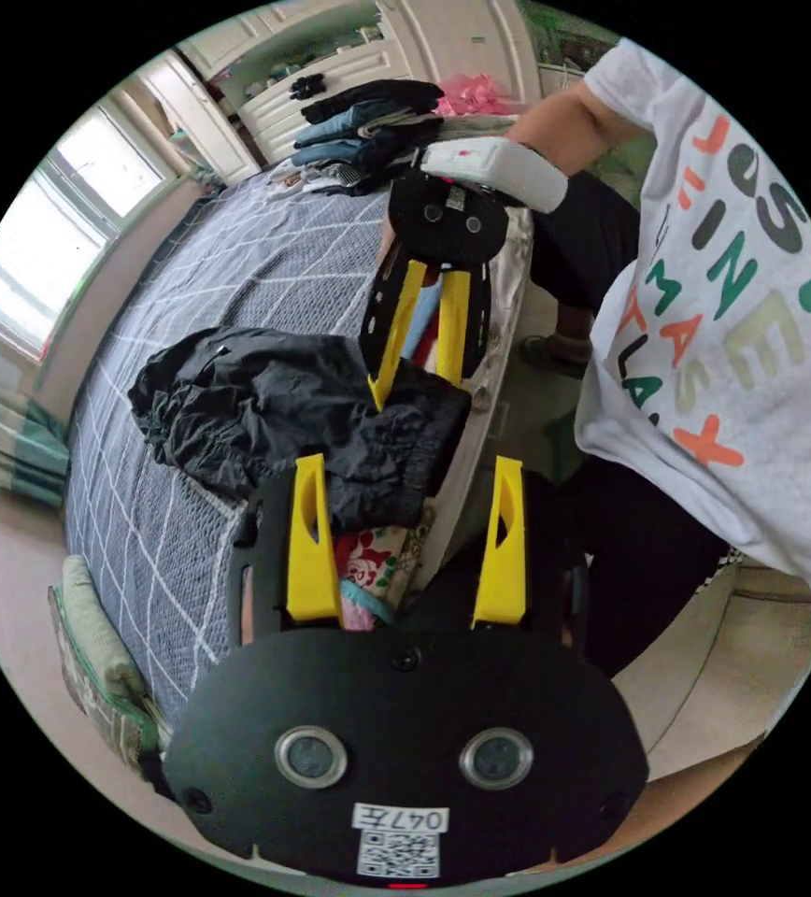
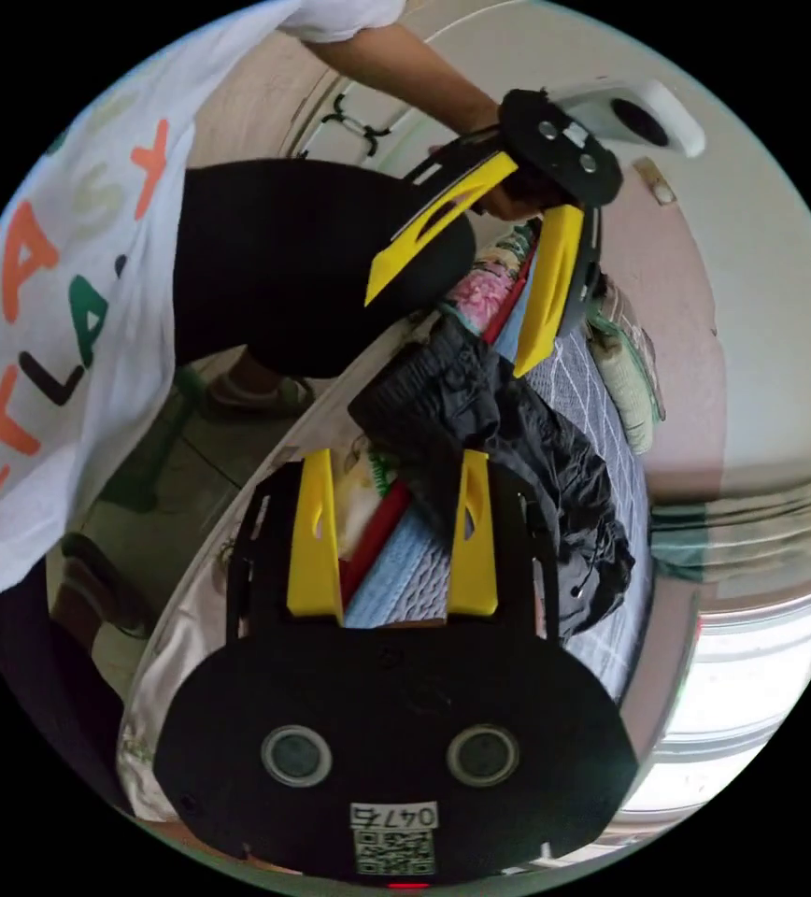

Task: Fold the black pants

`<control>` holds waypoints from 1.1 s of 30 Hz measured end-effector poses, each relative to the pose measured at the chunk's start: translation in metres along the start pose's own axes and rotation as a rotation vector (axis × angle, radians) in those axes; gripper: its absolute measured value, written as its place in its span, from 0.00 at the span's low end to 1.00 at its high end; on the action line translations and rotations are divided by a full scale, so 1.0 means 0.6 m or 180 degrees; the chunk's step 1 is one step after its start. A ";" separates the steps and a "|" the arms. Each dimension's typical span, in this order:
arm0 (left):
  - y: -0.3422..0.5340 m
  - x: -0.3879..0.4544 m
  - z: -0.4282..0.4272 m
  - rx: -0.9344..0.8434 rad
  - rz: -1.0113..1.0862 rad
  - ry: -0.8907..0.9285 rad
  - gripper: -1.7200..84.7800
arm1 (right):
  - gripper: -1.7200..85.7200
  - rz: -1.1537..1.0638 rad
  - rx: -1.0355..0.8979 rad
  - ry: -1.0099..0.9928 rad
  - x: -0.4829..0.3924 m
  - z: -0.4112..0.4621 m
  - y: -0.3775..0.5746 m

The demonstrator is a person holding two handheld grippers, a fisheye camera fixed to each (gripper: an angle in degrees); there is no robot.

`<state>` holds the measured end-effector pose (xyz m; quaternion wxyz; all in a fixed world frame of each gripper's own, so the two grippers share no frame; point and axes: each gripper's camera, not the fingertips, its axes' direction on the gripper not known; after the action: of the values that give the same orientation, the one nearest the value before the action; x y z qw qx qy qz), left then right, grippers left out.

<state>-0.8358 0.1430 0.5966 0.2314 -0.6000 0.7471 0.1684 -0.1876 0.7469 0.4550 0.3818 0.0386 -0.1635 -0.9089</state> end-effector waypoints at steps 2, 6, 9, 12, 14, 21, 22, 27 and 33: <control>-0.004 -0.002 -0.004 0.0042 -0.0009 -0.0110 0.30 | 0.05 0.0542 0.0112 -0.0385 0.036 -0.015 0.012; -0.015 -0.016 -0.016 0.0237 -0.0060 -0.0264 0.29 | 0.04 0.1565 0.0732 -0.0545 0.106 -0.072 0.073; -0.035 -0.028 -0.036 0.0470 -0.0160 -0.0722 0.16 | 0.04 0.2038 0.0969 -0.0695 0.150 -0.105 0.114; -0.055 -0.039 -0.065 0.0662 -0.0253 -0.1418 0.06 | 0.04 0.2042 0.0979 -0.0659 0.163 -0.131 0.126; -0.067 -0.038 -0.095 0.0672 -0.0093 -0.1178 0.05 | 0.03 0.1951 0.0954 -0.0627 0.159 -0.160 0.126; -0.107 0.029 -0.211 0.0548 0.0152 0.0263 0.04 | 0.03 0.1683 0.1064 -0.1239 0.087 -0.257 0.092; -0.111 0.029 -0.208 0.0511 0.0109 0.0315 0.04 | 0.03 0.1736 0.1000 -0.1261 0.075 -0.256 0.094; -0.153 -0.087 -0.150 0.0315 -0.0533 0.0531 0.08 | 0.03 0.2353 0.0721 -0.1050 0.095 -0.187 0.159; -0.213 -0.324 -0.092 0.0212 -0.1118 0.0714 0.11 | 0.04 0.2948 0.0227 -0.0517 0.220 -0.066 0.283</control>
<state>-0.6856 0.2443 0.7526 0.1923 -0.7280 0.6573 0.0329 -0.1574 0.5322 0.4803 0.7315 -0.0966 -0.2240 -0.6368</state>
